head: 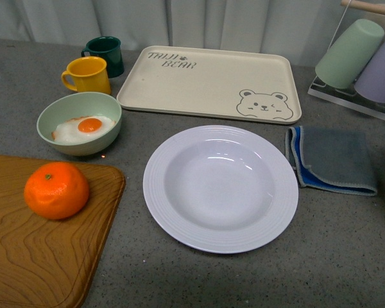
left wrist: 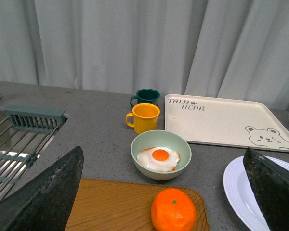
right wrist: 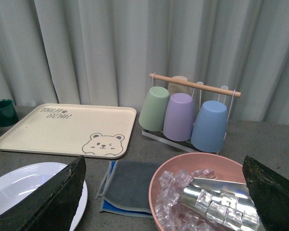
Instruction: Place orange and plate with both arms
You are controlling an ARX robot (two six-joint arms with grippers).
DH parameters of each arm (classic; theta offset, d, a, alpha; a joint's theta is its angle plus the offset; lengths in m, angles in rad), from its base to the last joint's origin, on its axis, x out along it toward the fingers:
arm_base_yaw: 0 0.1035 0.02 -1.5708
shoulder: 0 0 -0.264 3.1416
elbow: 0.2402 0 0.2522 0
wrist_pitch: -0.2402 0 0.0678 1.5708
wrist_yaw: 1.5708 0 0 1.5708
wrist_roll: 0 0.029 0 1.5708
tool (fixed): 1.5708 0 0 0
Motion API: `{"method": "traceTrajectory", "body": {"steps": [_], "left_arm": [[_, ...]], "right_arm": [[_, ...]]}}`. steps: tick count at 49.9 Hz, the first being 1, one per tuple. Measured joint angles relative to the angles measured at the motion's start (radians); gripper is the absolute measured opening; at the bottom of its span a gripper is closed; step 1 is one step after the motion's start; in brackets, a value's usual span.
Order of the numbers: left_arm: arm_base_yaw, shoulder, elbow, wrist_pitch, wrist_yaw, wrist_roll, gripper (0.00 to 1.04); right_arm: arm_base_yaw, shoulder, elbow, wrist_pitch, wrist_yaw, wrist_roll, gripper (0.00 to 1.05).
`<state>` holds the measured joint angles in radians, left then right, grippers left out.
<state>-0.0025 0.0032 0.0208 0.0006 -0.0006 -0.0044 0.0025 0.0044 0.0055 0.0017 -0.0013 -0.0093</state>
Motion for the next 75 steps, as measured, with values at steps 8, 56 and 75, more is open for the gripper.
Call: {"method": "traceTrajectory", "body": {"steps": [8, 56, 75], "left_arm": [[0.000, 0.000, 0.000, 0.000, 0.000, 0.000, 0.98], [0.000, 1.337, 0.334, 0.414, -0.066, -0.186, 0.98], [-0.021, 1.582, 0.442, 0.451, -0.015, -0.177, 0.98]], "right_arm": [[0.000, 0.000, 0.000, 0.000, 0.000, 0.000, 0.95], [0.000, 0.000, 0.000, 0.000, 0.000, 0.000, 0.95], [0.000, 0.000, 0.000, 0.000, 0.000, 0.000, 0.95]]}}
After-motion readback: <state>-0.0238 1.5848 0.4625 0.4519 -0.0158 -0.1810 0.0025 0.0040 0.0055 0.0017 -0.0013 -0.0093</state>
